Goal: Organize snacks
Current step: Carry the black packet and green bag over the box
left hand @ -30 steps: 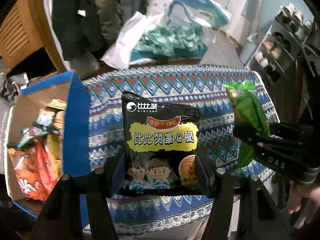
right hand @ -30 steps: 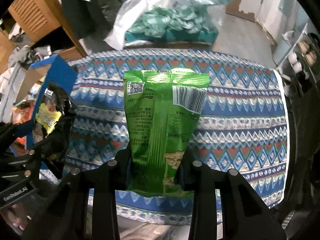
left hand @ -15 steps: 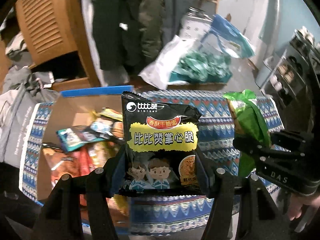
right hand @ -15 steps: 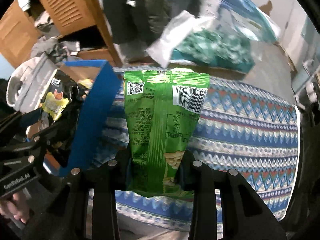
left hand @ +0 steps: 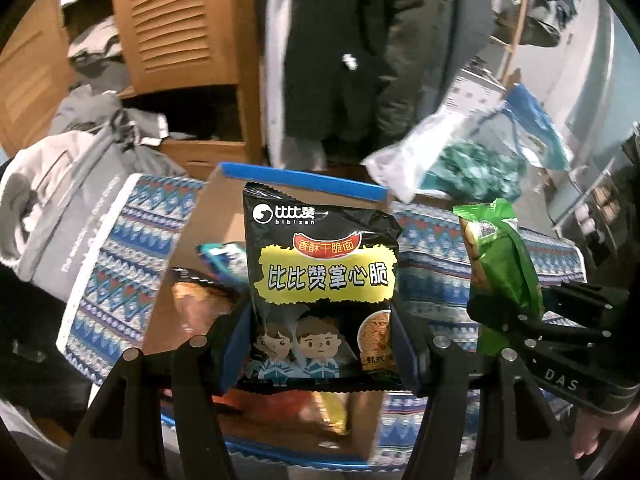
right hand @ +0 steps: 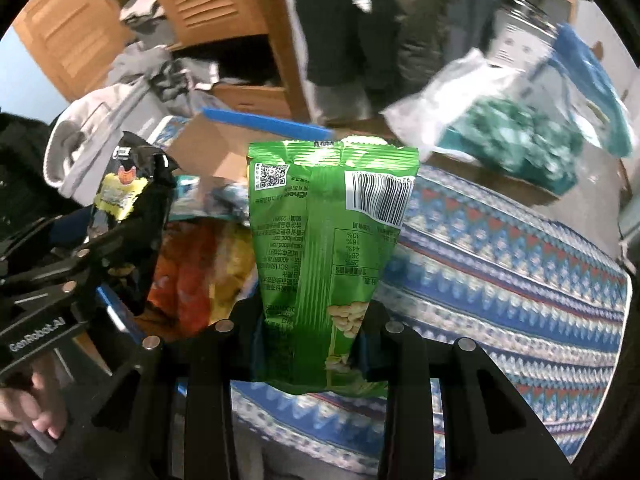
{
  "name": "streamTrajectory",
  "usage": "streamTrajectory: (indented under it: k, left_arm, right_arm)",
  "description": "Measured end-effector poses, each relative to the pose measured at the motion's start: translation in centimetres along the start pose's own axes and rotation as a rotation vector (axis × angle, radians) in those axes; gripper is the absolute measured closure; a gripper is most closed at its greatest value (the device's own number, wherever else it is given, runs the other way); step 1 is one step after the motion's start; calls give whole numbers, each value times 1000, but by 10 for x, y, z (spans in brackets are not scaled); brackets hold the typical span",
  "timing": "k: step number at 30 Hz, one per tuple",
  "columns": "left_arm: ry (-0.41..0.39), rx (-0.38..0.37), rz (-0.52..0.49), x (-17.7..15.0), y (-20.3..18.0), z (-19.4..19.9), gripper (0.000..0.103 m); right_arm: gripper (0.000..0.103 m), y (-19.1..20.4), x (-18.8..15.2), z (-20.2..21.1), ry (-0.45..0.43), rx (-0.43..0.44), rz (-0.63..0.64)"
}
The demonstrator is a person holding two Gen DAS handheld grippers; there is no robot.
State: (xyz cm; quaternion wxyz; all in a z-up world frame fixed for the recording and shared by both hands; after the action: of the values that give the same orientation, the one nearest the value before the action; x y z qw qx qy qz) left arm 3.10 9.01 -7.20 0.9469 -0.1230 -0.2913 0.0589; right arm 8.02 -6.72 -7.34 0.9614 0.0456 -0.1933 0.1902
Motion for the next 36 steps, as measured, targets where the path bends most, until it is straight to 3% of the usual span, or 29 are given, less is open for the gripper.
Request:
streamTrajectory:
  k: [12, 20, 26, 30, 36]
  left_arm:
    - [21, 42, 122, -17, 67, -3, 39]
    - [45, 45, 165, -26, 87, -9, 39]
    - [60, 61, 174, -26, 92, -8, 38]
    - [36, 57, 187, -25, 92, -2, 24]
    - [25, 24, 194, -18, 84, 10, 23]
  right_arm:
    - [70, 77, 20, -29, 55, 74, 87]
    - [70, 106, 26, -42, 85, 108, 118]
    - [62, 110, 28, -42, 71, 112, 115]
    - [56, 105, 28, -34, 47, 111, 103]
    - [48, 92, 28, -17, -2, 78, 86]
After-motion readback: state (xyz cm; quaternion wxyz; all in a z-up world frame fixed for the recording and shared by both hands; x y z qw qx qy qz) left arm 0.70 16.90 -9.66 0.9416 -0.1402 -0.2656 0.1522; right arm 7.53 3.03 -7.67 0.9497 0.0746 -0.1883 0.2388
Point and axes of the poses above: each gripper's, at about its wrist camera, not at the fingertips, and z roughly against the way its jaws point, y to its left, x to its top, the point moved 3 cm from there along -z, roughly the way its jaws point, and after that the axes turned 13 degrees about -x, right-handed, at the moved point
